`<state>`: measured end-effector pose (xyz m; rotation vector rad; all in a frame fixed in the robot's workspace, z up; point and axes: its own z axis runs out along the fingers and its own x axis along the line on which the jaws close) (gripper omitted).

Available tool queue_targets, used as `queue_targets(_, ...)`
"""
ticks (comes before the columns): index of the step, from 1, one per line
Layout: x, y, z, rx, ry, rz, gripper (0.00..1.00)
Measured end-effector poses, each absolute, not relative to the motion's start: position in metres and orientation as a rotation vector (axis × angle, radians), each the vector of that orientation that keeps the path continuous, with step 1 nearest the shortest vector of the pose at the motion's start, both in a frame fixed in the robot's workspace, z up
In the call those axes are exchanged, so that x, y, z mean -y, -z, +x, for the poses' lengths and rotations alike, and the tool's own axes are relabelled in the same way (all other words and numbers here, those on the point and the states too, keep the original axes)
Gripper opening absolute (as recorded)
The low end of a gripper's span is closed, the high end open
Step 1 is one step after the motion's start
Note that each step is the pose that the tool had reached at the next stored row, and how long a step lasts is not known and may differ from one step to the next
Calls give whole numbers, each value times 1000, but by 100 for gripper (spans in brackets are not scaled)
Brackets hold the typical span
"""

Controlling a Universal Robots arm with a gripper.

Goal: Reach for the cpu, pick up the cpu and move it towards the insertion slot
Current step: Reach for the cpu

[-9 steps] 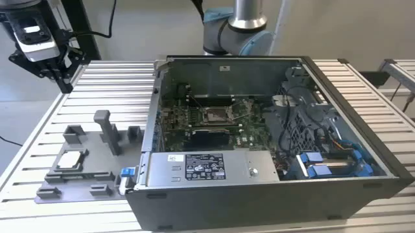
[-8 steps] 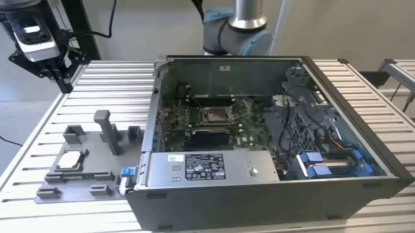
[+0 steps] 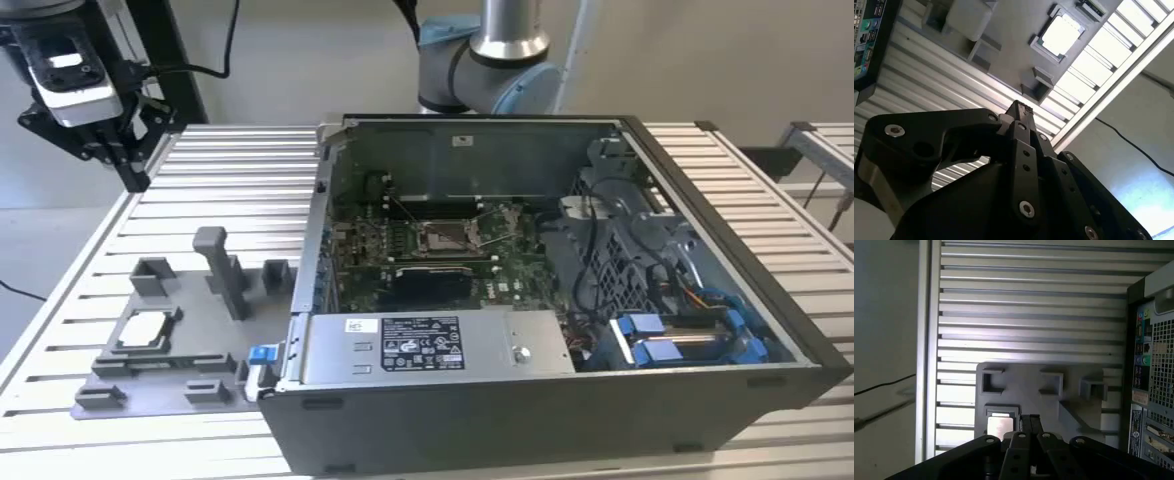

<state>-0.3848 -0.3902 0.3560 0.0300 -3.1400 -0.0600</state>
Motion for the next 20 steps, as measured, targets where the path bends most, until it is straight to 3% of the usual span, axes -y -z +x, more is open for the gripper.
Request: queue_targets(20, 397, -356, -398, 3140, 60, 30, 0)
